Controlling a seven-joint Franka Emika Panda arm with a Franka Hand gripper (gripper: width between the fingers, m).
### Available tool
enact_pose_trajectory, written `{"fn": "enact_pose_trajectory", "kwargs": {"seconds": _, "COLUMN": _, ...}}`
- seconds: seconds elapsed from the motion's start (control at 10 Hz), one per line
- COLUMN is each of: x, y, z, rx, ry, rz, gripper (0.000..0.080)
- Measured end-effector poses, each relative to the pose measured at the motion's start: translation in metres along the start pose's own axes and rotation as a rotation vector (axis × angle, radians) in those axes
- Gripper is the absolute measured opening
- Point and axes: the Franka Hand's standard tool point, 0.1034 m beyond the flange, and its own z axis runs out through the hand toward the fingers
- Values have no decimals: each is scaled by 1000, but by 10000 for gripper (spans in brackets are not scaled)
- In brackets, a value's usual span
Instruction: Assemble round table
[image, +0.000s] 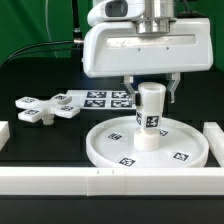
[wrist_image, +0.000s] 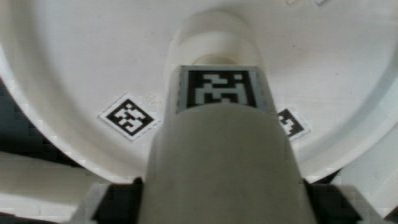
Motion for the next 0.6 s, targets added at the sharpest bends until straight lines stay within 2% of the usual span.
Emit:
{"fn": "enact_pose_trajectory", "kwargs": {"seconds": 0.3, "x": -2, "y": 3, "z": 3, "rx": -13, "ry": 30, "rz": 5, "gripper": 409}}
{"fn": "enact_pose_trajectory", "kwargs": {"seconds": 0.5, "x": -2, "y": 3, "z": 3, "rx": -12, "ry": 30, "rz": 5, "gripper": 410}}
{"fn": "enact_pose_trajectory", "kwargs": {"seconds": 0.6, "x": -2, "y": 3, "z": 3, "rx": -12, "ry": 30, "rz": 5, "gripper": 568}}
